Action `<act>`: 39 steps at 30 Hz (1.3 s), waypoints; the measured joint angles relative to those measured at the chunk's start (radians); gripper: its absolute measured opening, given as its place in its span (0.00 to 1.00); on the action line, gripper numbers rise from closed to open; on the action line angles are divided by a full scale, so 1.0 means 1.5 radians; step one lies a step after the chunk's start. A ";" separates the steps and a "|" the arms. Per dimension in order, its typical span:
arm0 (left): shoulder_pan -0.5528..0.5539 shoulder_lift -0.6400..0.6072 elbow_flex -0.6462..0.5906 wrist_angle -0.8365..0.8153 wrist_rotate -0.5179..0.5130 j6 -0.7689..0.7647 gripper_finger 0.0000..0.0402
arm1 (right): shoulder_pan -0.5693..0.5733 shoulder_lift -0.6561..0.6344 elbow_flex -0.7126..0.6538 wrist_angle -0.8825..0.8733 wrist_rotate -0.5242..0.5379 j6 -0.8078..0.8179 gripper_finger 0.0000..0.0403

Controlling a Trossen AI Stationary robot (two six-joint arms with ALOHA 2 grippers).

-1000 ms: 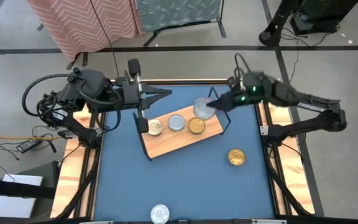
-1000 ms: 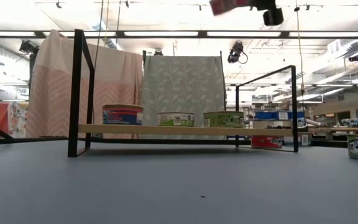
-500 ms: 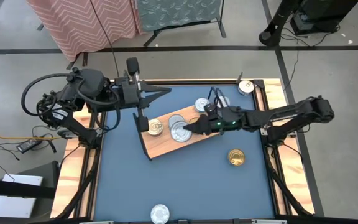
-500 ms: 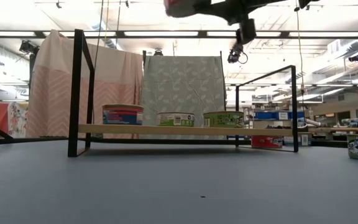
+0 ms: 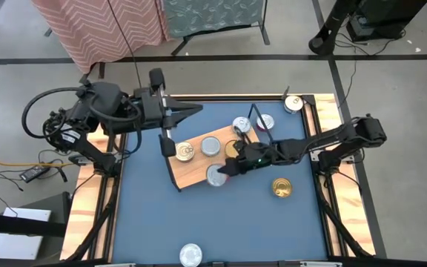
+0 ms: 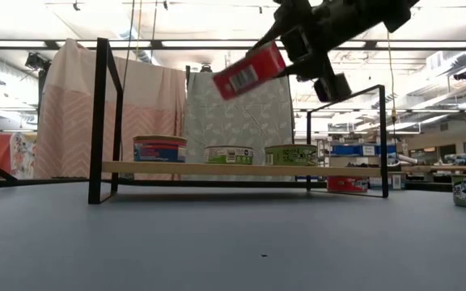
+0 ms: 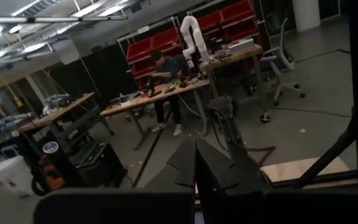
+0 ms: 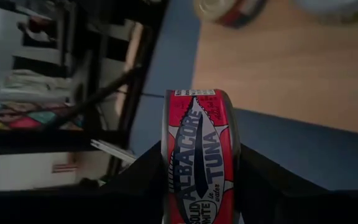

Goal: Stack canned seafood by type on shelf
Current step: Put the red tuna can on the shelf

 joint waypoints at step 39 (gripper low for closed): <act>-0.051 0.000 0.000 -0.003 -0.002 -0.019 0.01 | -0.051 0.111 0.001 0.074 0.075 -0.021 0.55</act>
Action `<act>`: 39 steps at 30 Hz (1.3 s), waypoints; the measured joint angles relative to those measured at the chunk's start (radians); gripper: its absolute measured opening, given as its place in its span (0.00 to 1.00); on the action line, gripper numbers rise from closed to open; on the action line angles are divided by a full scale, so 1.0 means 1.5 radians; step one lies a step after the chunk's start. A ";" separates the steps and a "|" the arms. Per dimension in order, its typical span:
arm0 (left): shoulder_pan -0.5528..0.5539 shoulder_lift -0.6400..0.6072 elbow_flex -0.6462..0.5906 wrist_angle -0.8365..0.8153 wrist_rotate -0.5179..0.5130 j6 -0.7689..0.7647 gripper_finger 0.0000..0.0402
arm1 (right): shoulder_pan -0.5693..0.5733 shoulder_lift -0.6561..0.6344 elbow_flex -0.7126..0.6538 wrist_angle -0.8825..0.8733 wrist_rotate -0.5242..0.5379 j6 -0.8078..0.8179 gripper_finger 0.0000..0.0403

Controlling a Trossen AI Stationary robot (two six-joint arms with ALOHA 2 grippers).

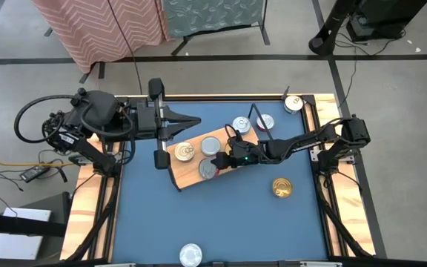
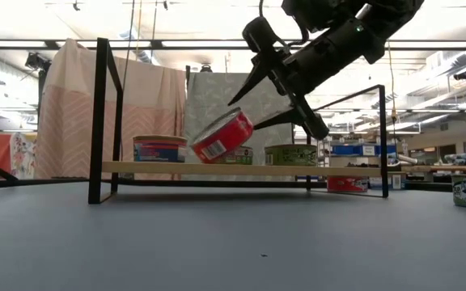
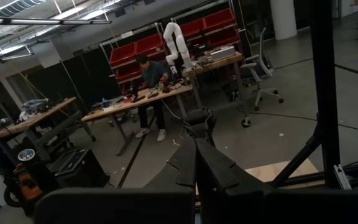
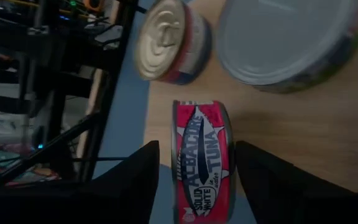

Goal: Stack canned seafood by type on shelf
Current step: Put the red tuna can on the shelf, then stack the red tuna can on top of the red tuna can on the shelf

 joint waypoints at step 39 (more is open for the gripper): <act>-0.118 -0.055 -0.001 -0.046 -0.059 0.051 0.01 | -0.126 -0.015 0.529 -0.918 0.165 -0.814 0.01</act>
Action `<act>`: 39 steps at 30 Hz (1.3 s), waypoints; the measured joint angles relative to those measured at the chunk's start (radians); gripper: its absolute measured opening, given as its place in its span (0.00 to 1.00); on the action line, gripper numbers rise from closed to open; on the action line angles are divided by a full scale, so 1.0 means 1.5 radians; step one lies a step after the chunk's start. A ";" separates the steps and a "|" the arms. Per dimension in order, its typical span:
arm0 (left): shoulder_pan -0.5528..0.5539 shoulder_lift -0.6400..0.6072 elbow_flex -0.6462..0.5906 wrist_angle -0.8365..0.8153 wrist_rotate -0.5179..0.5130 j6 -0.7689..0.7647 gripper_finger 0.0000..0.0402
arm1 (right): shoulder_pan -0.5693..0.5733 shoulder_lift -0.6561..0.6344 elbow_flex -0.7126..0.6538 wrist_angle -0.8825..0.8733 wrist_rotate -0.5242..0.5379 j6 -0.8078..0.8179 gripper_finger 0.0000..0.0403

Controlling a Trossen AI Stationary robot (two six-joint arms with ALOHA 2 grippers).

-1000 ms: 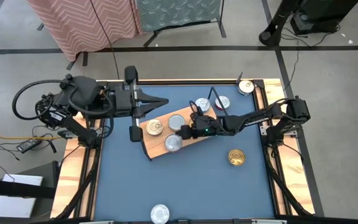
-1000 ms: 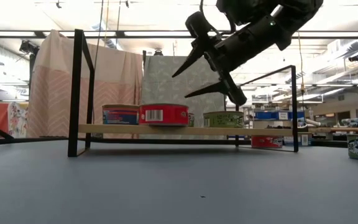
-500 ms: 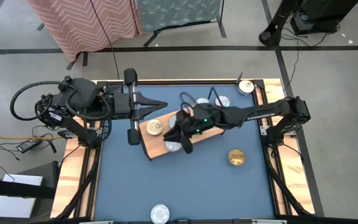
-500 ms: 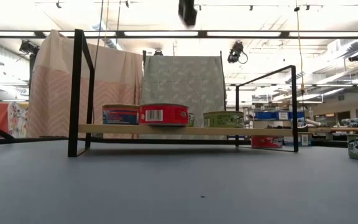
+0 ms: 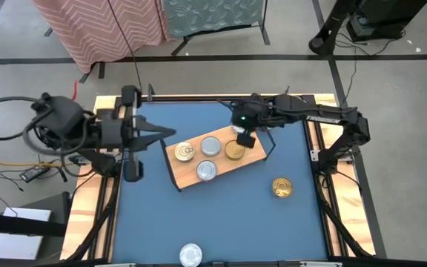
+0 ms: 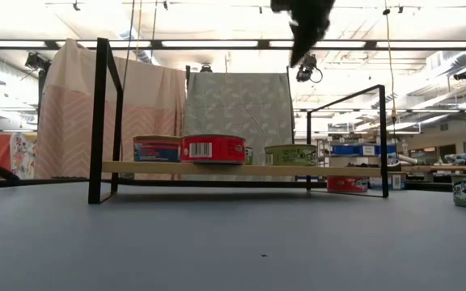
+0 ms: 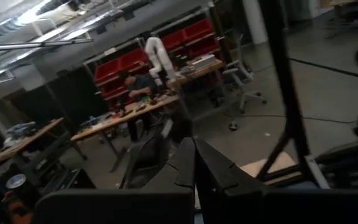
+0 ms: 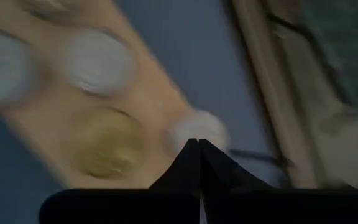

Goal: Stack canned seafood by type on shelf
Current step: Stack the red tuna can on top of the red tuna can on the shelf

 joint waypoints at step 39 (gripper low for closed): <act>-0.138 -0.019 0.001 0.032 -0.238 0.075 0.01 | -0.579 -0.247 -0.596 0.345 -0.389 0.151 0.00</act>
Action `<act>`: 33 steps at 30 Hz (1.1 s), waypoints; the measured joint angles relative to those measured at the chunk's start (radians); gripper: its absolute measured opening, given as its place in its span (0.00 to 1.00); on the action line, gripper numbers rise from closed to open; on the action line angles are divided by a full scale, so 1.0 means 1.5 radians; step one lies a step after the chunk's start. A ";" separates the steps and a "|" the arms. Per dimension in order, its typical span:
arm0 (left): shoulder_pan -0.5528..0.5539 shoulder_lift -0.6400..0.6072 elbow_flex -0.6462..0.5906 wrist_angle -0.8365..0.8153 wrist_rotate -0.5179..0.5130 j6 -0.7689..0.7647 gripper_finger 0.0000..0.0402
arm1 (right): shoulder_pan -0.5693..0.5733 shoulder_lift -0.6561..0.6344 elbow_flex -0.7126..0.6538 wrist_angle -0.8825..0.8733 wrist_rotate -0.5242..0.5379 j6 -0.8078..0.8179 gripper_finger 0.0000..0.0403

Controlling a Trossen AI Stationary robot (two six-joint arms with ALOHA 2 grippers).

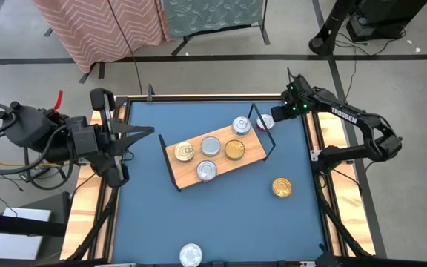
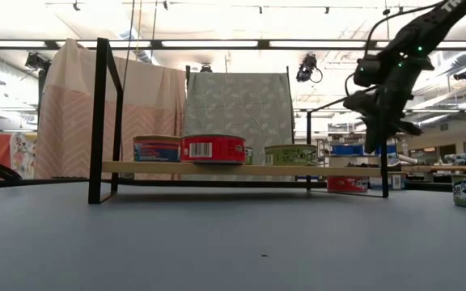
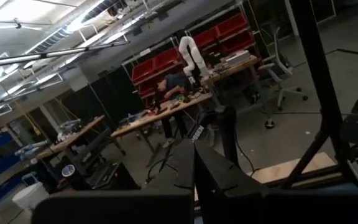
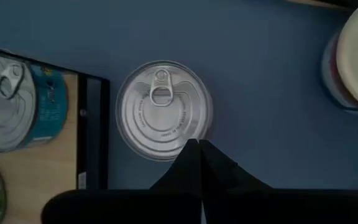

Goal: Stack canned seafood by type on shelf
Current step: Stack the red tuna can on top of the red tuna can on the shelf

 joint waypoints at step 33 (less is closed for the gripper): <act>0.048 0.015 0.000 0.030 0.002 0.045 0.01 | 0.042 0.090 -0.099 0.156 -0.060 0.082 0.00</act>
